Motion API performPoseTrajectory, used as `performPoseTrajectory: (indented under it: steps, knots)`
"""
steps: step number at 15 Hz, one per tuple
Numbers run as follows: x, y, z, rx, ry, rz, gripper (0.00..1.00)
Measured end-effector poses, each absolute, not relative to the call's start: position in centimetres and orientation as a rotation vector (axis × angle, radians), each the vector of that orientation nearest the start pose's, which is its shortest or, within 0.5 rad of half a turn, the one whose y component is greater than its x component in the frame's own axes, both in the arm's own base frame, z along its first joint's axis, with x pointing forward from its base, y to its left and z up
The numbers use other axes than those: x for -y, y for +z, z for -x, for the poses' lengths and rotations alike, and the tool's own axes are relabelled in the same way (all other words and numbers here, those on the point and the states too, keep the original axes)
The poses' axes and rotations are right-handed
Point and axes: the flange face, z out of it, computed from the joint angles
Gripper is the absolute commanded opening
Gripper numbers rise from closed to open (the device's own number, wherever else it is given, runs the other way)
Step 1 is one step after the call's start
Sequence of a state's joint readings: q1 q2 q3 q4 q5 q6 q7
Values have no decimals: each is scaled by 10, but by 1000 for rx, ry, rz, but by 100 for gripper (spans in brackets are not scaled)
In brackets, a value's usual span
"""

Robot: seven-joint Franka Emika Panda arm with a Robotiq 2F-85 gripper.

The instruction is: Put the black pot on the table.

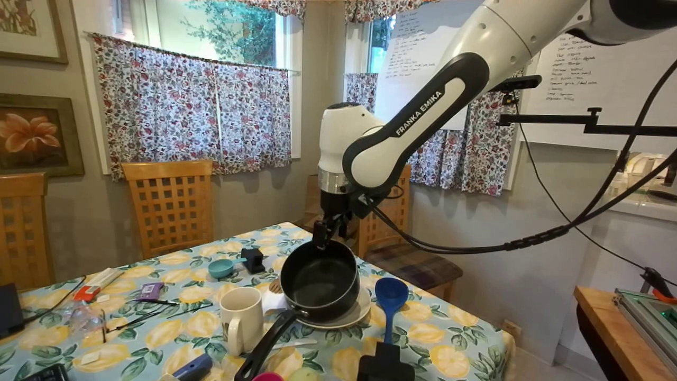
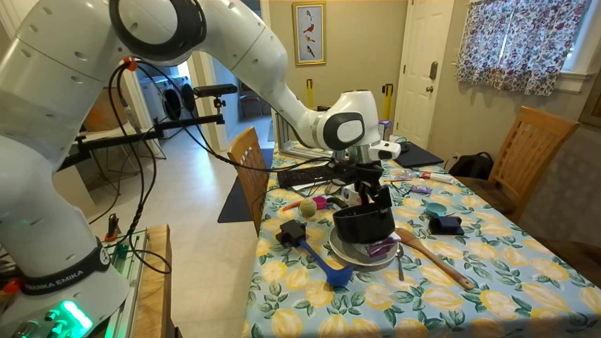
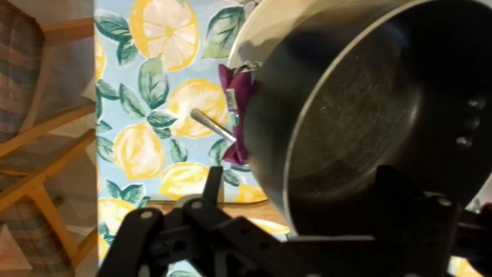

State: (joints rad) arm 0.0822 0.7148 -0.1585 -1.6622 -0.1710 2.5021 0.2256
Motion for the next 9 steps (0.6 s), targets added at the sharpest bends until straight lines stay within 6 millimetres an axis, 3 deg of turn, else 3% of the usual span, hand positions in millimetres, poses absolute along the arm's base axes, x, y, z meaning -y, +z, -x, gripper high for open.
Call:
performPoseTrajectory:
  steps: [3, 9]
  knots:
    - [46, 216, -695, -215, -280, 3407, 100]
    - [12, 208, -692, -156, -261, 3440, 100]
